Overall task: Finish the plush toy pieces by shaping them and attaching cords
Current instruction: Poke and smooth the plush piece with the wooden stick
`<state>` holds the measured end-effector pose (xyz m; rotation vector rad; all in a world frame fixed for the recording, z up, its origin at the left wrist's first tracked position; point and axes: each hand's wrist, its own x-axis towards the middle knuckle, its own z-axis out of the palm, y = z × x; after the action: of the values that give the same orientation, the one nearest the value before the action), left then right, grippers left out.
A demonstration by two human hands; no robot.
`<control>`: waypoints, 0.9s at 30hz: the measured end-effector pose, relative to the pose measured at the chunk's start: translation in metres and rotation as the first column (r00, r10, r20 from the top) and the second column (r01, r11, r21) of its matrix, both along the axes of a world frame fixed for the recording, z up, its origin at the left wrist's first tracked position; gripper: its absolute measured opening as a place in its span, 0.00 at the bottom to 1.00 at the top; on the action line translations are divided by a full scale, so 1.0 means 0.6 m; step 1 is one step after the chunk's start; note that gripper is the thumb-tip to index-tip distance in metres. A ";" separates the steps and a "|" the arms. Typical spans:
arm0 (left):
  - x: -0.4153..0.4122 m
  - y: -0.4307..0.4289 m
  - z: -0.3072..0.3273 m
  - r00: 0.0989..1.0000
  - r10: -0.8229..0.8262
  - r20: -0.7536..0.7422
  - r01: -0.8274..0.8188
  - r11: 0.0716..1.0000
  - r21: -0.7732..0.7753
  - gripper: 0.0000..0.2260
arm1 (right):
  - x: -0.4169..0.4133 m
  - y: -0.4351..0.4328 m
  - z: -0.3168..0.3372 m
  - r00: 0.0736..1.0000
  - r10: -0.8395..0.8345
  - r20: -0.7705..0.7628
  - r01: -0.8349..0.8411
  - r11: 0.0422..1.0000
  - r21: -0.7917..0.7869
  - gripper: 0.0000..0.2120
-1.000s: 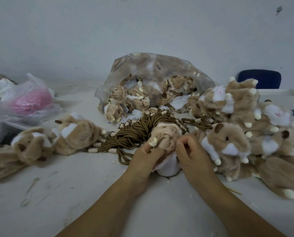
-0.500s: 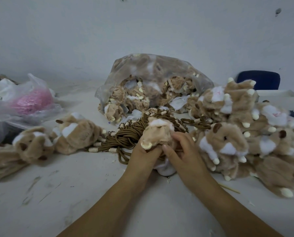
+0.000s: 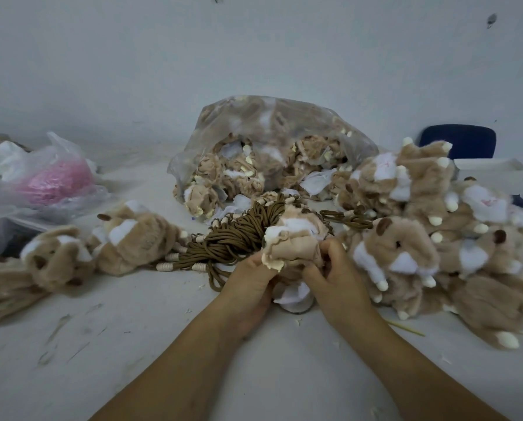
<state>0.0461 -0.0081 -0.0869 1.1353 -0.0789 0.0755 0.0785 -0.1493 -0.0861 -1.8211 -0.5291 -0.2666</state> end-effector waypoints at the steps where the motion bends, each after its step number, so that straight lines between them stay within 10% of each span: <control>1: 0.000 0.000 0.000 1.000 -0.003 -0.027 0.003 1.000 -0.005 0.17 | 0.004 -0.001 0.000 1.000 -0.001 -0.020 0.001 1.000 0.019 0.09; 9: -0.010 -0.008 0.008 0.986 -0.152 -0.063 0.142 0.980 -0.142 0.14 | 0.010 0.000 -0.002 0.999 0.030 -0.028 -0.029 0.999 0.038 0.13; 16: 0.000 -0.009 0.010 0.985 0.140 -0.099 -0.145 0.989 -0.039 0.17 | 0.011 -0.004 0.004 0.995 -0.069 0.074 0.066 0.997 0.031 0.12; 21: 0.002 -0.002 -0.009 0.984 0.176 0.016 -0.171 0.925 0.339 0.12 | 0.008 -0.008 0.008 0.995 -0.078 0.054 0.073 0.993 0.089 0.10; 27: -0.005 -0.001 -0.006 0.982 0.184 -0.052 -0.165 0.952 0.258 0.07 | -0.007 0.004 0.008 0.980 -0.109 0.165 0.116 0.993 -0.036 0.14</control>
<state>0.0433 -0.0090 -0.0907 1.3976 0.0822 0.1842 0.0743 -0.1470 -0.0814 -1.8865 -0.5496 -0.4871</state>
